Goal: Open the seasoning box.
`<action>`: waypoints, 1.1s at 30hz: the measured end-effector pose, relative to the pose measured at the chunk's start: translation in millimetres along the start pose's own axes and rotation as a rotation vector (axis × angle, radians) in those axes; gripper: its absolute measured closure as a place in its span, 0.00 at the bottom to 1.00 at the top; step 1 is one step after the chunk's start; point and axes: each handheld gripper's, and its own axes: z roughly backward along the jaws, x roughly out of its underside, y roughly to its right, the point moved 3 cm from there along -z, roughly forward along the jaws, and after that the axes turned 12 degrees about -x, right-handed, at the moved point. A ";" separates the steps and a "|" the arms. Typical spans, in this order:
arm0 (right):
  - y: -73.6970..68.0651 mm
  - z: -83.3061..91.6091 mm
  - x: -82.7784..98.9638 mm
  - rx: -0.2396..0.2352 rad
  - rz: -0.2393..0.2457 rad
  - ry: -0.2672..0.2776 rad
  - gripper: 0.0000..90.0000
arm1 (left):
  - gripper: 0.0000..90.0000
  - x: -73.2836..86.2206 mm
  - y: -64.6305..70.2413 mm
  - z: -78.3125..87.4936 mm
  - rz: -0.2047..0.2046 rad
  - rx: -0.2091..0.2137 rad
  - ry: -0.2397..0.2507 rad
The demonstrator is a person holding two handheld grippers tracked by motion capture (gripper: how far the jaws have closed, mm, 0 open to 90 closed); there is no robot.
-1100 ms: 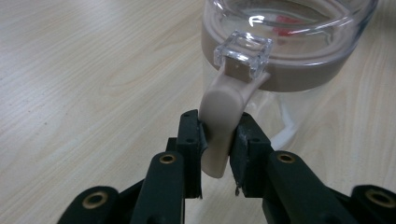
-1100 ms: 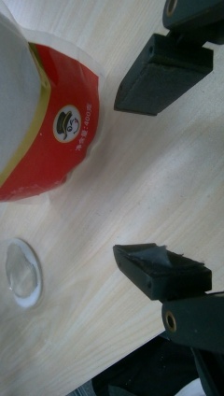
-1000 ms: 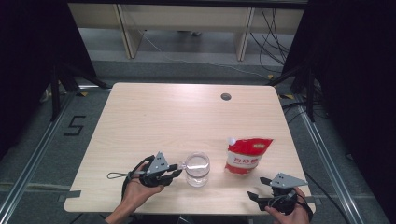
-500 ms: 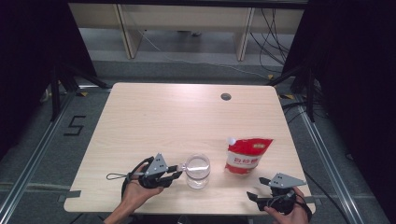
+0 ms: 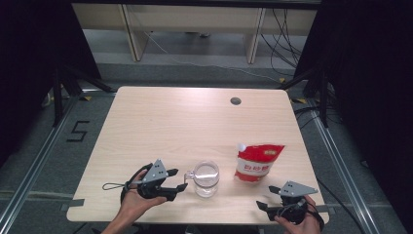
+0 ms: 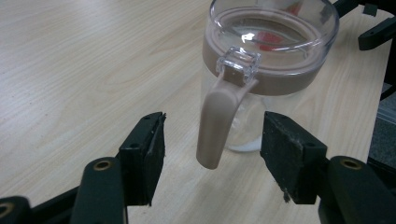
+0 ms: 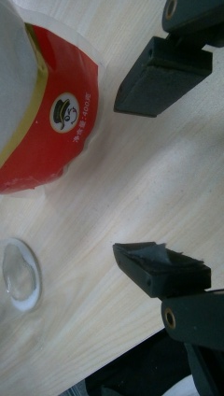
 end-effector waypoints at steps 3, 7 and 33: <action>-0.3 1.3 -0.4 0.019 -0.013 0.009 0.31 | 0.46 -2.7 -0.7 3.8 0.012 0.008 0.005; -0.7 2.4 -0.4 0.015 -0.023 0.021 0.31 | 0.50 -7.8 -1.7 10.7 0.035 0.010 0.040; -7.8 4.4 -5.6 0.012 -0.050 0.082 0.30 | 0.99 -41.0 12.1 4.2 -0.054 0.020 0.085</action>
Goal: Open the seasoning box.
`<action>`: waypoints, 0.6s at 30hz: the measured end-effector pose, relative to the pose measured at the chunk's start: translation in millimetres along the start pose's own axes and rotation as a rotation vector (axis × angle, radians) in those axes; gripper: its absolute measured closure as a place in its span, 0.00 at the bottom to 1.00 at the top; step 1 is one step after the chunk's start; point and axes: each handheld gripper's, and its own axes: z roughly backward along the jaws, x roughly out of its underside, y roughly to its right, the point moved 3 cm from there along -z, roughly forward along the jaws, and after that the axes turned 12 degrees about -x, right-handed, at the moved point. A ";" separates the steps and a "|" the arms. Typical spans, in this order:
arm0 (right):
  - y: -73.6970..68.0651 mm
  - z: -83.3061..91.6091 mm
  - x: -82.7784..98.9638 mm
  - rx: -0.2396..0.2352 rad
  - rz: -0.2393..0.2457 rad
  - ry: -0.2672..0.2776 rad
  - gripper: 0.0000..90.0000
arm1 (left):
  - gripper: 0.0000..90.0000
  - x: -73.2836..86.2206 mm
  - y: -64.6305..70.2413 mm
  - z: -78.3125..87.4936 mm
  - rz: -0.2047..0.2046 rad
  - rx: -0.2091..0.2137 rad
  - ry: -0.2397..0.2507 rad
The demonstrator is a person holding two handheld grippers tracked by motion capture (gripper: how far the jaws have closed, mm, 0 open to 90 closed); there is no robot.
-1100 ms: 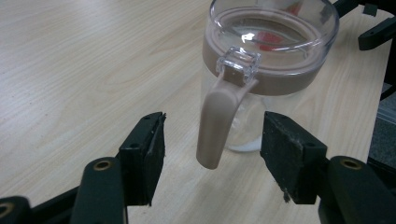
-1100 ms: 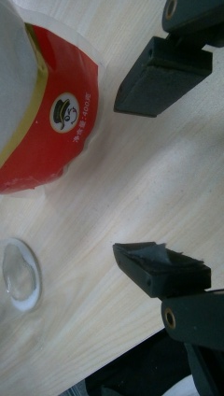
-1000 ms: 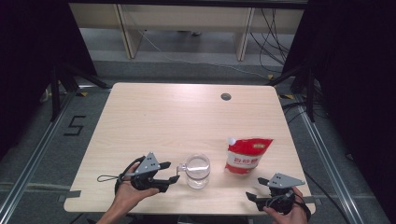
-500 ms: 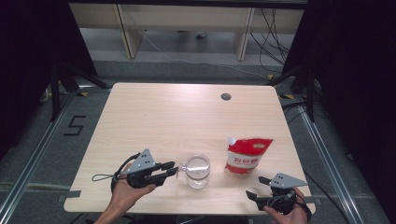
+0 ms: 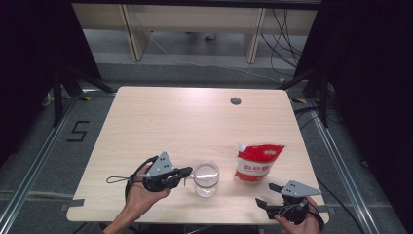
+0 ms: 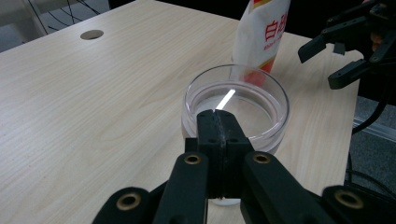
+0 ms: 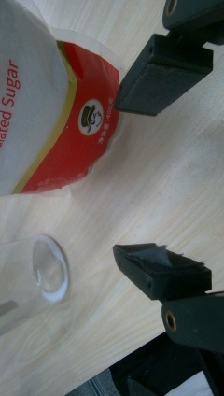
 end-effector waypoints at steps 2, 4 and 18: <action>1.6 -0.3 -1.0 0.004 0.033 0.007 0.31 | 0.99 1.2 -0.9 -1.7 -0.013 0.000 -0.003; 1.7 -1.2 -1.2 -0.006 0.044 0.002 0.31 | 0.99 3.2 -0.6 -1.9 0.001 -0.015 -0.016; -8.0 2.5 -11.0 -0.020 0.093 0.079 0.45 | 0.99 5.7 -4.9 -1.2 0.019 -0.025 -0.003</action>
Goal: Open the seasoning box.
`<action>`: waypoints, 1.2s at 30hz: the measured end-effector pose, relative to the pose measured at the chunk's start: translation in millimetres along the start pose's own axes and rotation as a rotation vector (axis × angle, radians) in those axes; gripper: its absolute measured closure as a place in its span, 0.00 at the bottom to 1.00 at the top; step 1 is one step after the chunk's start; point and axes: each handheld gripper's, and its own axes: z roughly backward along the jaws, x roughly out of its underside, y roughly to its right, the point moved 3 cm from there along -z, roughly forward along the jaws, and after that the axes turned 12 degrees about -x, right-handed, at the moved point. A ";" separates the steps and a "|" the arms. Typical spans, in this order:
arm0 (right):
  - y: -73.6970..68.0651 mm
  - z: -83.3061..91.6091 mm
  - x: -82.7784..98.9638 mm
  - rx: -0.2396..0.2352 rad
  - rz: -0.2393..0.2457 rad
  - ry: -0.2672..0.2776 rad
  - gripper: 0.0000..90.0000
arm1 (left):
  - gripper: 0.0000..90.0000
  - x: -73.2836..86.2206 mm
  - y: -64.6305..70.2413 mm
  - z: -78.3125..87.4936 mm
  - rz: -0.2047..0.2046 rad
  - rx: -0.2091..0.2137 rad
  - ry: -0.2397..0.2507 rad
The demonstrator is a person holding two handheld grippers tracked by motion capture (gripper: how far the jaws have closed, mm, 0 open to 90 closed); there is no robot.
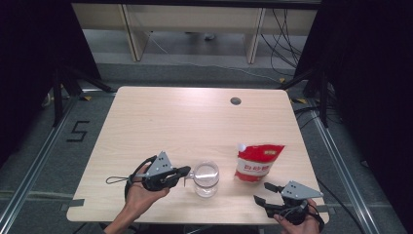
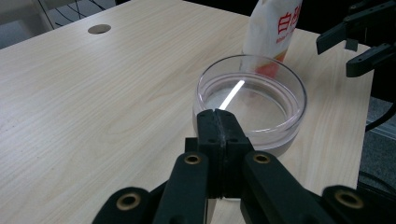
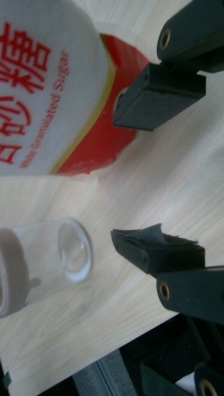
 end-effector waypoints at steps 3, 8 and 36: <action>-3.9 -2.4 -2.9 -0.009 0.021 0.004 0.46 | 0.99 0.3 0.3 0.1 0.004 -0.001 0.002; -13.9 -9.5 -7.2 -0.052 0.023 -0.015 0.51 | 0.99 0.3 -0.4 0.3 -0.021 0.000 0.006; -46.3 -66.9 -55.2 -0.156 0.204 0.075 1.00 | 0.99 3.6 0.7 -0.7 0.007 0.004 0.004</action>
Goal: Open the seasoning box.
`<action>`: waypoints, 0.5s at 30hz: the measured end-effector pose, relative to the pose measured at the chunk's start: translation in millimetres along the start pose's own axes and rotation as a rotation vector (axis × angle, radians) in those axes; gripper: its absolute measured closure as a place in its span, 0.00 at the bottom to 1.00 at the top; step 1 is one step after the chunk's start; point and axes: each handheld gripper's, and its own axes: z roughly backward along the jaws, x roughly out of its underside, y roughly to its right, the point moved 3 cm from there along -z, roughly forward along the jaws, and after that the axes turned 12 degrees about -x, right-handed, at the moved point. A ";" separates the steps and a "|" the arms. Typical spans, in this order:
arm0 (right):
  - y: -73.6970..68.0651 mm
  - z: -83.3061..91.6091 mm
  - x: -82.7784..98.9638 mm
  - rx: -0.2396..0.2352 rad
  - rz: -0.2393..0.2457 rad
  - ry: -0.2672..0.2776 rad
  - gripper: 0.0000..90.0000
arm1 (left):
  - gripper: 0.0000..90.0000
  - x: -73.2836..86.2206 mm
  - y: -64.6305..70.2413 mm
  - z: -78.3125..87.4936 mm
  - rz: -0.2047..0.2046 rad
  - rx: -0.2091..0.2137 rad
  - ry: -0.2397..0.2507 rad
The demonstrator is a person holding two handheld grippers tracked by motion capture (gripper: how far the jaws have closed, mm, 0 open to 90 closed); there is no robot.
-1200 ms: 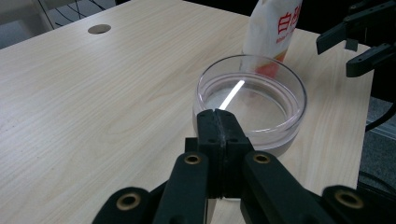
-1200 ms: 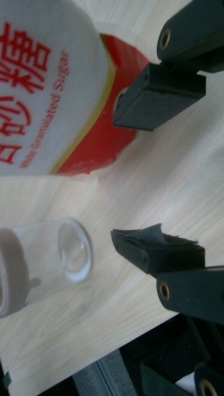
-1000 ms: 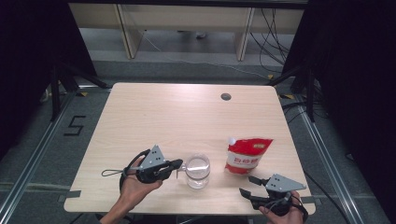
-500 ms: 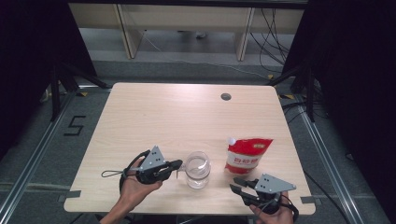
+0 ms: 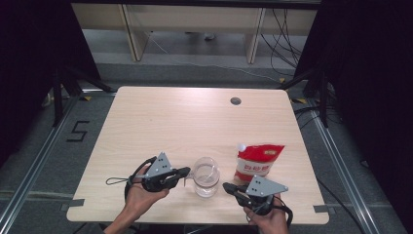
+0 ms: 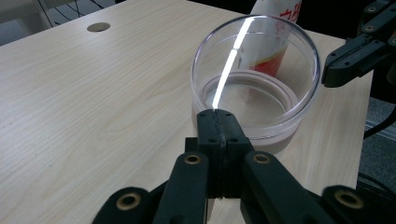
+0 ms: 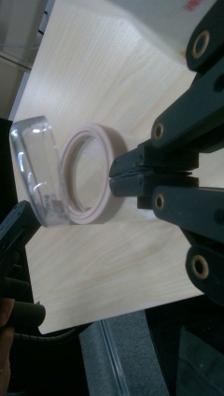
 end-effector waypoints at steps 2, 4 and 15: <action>0.3 -4.0 -3.1 -0.007 0.001 -0.005 1.00 | 0.99 -0.1 -0.6 0.2 -0.013 -0.001 0.001; 1.8 -10.4 -7.6 -0.011 0.010 -0.004 1.00 | 0.99 0.0 -0.1 0.0 0.000 0.000 0.000; 3.7 -22.0 -19.9 -0.018 0.033 0.004 1.00 | 0.99 0.5 -1.1 0.2 -0.014 0.002 0.001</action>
